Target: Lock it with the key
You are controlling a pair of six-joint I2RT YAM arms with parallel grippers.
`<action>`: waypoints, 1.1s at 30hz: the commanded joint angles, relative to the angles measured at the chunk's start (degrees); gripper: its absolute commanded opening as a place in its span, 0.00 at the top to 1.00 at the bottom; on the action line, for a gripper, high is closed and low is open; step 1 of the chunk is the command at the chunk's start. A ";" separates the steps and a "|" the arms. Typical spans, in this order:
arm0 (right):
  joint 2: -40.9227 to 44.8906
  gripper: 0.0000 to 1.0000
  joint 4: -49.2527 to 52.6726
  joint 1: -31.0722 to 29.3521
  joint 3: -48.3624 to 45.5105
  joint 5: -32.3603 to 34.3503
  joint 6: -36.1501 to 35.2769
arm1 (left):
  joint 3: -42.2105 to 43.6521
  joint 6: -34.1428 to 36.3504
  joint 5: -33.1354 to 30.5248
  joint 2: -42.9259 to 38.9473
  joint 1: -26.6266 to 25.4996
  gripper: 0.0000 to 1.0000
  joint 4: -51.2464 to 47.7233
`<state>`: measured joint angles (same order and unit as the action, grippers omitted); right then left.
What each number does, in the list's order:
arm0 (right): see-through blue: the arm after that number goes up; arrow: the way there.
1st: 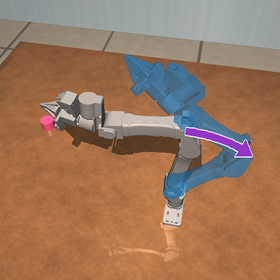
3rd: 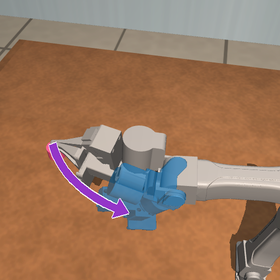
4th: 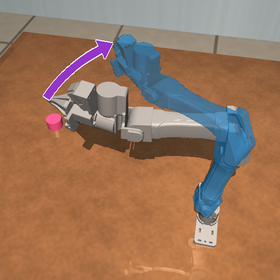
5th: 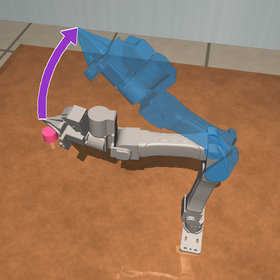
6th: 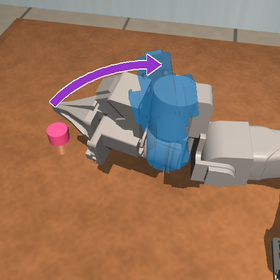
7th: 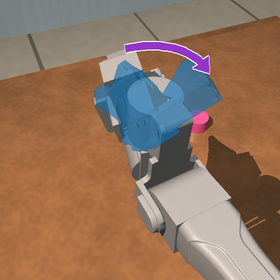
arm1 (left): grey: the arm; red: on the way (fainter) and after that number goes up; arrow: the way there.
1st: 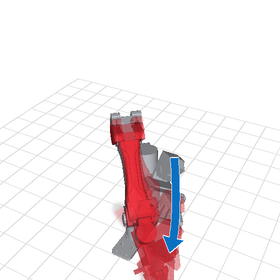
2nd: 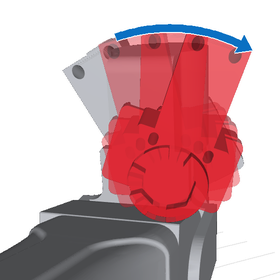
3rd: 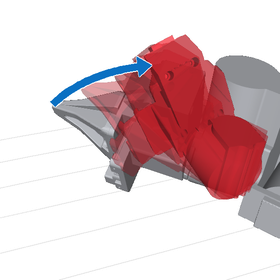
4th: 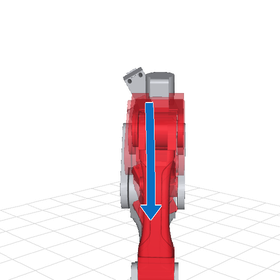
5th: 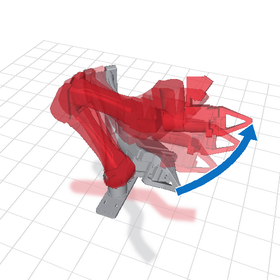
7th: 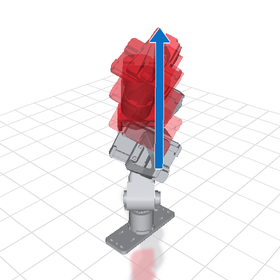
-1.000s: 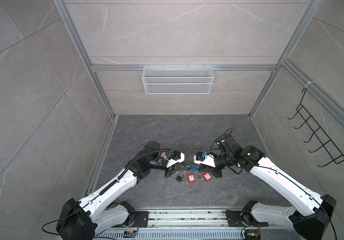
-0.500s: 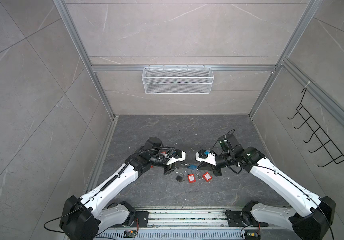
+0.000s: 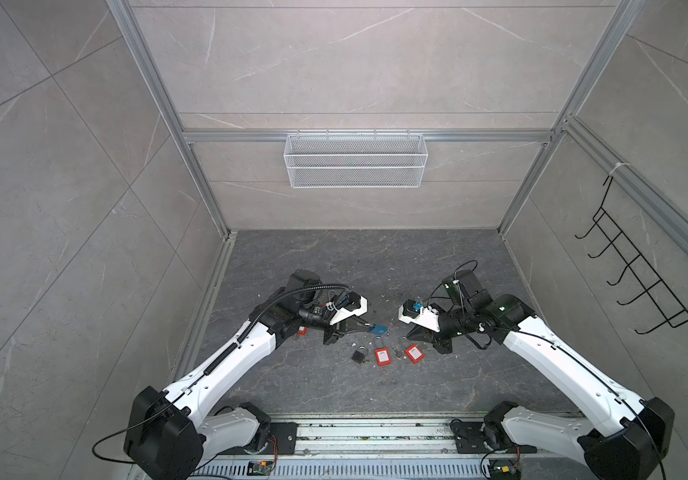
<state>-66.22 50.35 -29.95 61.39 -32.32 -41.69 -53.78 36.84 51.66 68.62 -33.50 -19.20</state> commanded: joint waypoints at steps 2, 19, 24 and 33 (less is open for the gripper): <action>2.21 0.75 2.31 -0.26 1.01 -1.97 1.27 | -1.12 -2.16 5.11 -1.02 -0.02 1.00 4.42; -1.49 0.72 -2.84 -7.48 4.88 -1.58 3.22 | 0.47 -3.36 7.95 -1.78 -1.51 1.00 6.29; -2.78 0.79 -1.87 -7.50 5.98 -2.43 3.27 | 0.57 -2.84 7.95 -1.91 -2.05 1.00 6.28; -4.31 0.87 -0.99 -7.57 6.63 -4.65 3.57 | 0.34 -2.47 6.93 -2.17 -2.98 1.00 6.31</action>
<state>-69.73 48.18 -37.12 66.19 -35.03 -38.54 -52.86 33.87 55.94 68.51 -36.10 -15.77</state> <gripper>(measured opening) 0.135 0.072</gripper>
